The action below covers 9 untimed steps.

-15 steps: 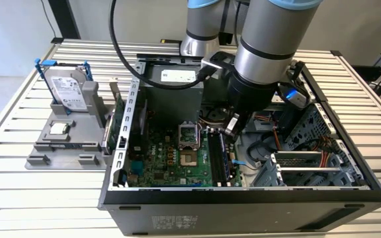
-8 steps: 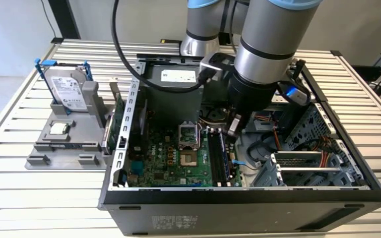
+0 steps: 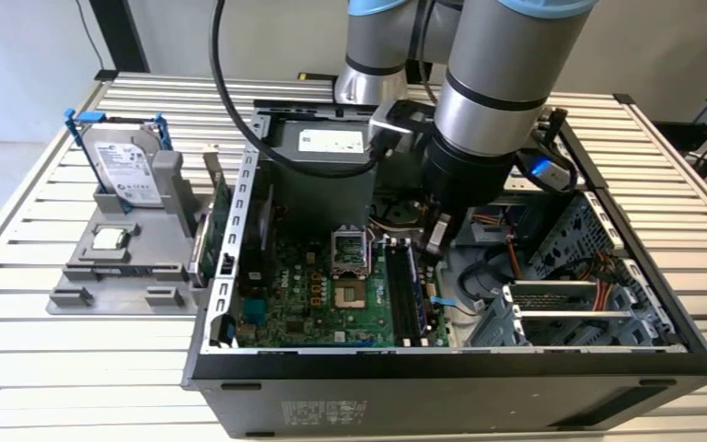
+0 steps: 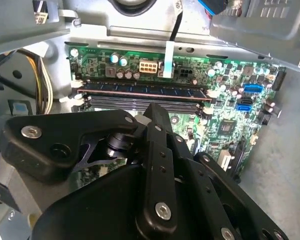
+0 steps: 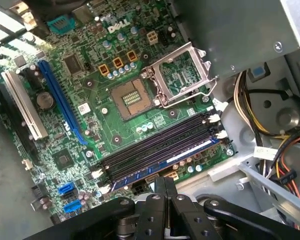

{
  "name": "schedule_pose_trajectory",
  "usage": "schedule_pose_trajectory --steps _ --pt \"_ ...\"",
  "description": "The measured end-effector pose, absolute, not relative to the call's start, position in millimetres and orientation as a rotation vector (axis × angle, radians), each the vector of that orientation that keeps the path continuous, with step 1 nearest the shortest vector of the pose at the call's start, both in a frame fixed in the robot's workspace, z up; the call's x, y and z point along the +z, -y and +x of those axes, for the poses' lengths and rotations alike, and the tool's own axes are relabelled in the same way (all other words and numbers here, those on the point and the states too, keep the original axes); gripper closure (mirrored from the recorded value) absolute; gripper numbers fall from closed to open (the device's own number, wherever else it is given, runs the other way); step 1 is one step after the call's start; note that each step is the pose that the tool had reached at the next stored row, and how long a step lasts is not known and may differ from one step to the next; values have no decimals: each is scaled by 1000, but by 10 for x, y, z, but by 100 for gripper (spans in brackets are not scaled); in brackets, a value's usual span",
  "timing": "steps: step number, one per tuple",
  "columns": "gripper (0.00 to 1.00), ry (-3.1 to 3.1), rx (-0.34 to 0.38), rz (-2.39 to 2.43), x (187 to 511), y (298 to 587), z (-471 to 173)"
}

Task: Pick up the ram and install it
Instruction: 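Press down the ram until it locks into place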

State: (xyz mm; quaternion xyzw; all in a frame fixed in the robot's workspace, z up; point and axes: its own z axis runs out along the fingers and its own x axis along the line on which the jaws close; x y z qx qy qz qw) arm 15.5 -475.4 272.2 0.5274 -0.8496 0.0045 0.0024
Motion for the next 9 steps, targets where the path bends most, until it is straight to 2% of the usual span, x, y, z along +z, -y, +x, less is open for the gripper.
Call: schedule_pose_trajectory --steps 9 --pt "100 2599 14 1756 2723 4753 155"
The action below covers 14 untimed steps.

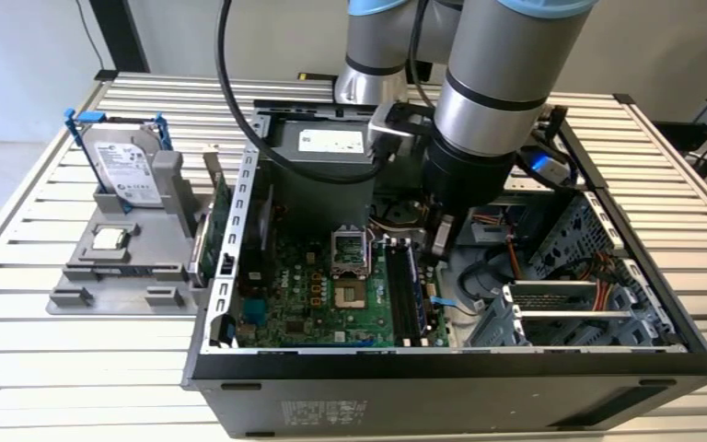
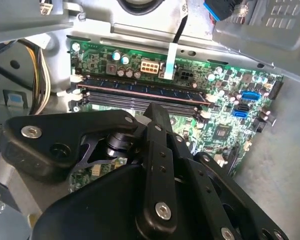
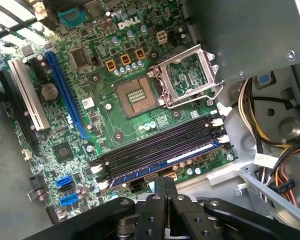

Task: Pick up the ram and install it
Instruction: 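Press down the ram until it locks into place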

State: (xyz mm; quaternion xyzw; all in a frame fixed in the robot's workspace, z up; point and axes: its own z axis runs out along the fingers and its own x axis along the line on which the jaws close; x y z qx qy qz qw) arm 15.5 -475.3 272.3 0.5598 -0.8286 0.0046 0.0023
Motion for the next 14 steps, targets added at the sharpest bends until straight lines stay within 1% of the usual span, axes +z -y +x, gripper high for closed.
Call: schedule_pose_trajectory --steps 14 --pt "100 2473 15 1931 2718 4747 155"
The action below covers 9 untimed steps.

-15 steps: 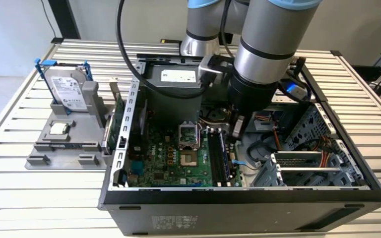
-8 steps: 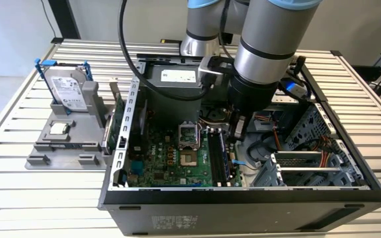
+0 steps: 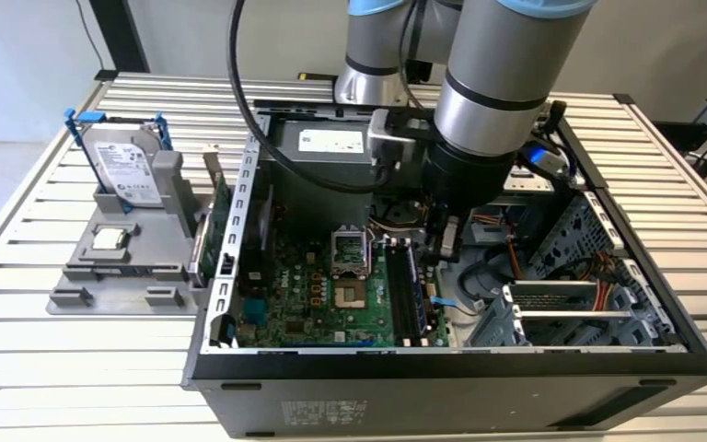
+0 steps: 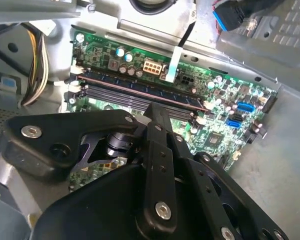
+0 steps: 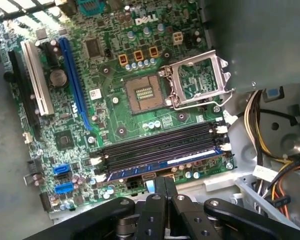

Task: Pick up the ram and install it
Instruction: 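Press down the ram until it locks into place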

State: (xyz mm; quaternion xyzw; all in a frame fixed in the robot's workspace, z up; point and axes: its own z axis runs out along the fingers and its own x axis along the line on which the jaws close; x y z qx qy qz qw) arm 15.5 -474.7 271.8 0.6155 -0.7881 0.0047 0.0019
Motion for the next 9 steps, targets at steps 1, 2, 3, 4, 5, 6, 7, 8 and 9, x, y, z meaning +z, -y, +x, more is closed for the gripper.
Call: schedule_pose_trajectory --steps 1,2,3,4,5,6,7,8,9 --pt "100 2459 15 1949 2715 4745 155" --pt "100 2445 15 1967 2713 4742 155" --pt "100 2431 15 1984 2712 4741 155" --pt "100 2417 15 2001 2710 4740 155" --pt "100 2404 15 2017 2708 4739 155" --pt "100 2392 15 2031 2706 4737 154" --pt "100 2379 15 2046 2706 4734 154" --pt "100 2368 15 2060 2704 4732 154" --pt "100 2359 15 2070 2702 4730 153"
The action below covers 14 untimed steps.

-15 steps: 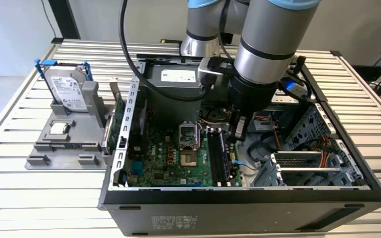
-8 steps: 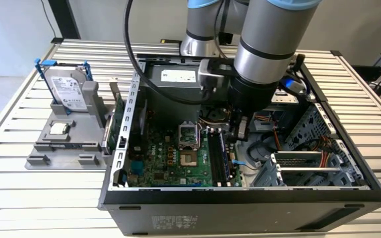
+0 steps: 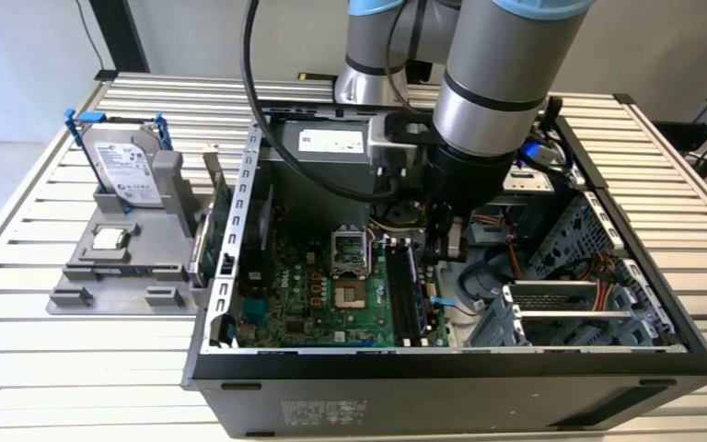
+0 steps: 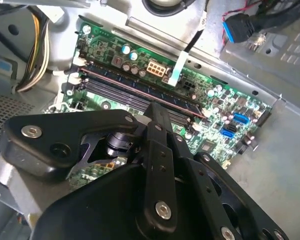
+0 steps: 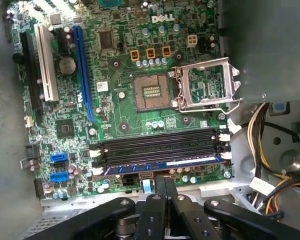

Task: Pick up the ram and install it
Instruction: 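Press down the ram until it locks into place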

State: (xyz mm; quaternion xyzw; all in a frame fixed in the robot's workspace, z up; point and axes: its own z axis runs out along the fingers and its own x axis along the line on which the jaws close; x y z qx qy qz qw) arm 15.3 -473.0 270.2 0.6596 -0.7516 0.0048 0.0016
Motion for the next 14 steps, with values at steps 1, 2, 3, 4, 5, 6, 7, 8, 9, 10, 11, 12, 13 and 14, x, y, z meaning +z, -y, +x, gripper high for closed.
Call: schedule_pose_trajectory --steps 1,2,3,4,5,6,7,8,9,10,11,12,13,14 --pt "100 2350 15 2080 2701 4729 153" --pt "100 2341 15 2090 2700 4728 153" --pt "100 2332 15 2100 2697 4727 153" --pt "100 2323 15 2111 2693 4726 151" --pt "100 2314 15 2121 2687 4726 150" --pt "100 2307 15 2128 2682 4725 149" --pt "100 2302 15 2133 2676 4723 148" --pt "100 2298 15 2137 2666 4720 147" --pt "100 2293 15 2143 2655 4719 145" --pt "100 2288 15 2149 2643 4717 143" --pt "100 2282 15 2154 2630 4716 141" --pt "100 2276 15 2161 2615 4714 138" --pt "100 2271 15 2167 2599 4712 135" --pt "100 2266 15 2172 2584 4711 133"
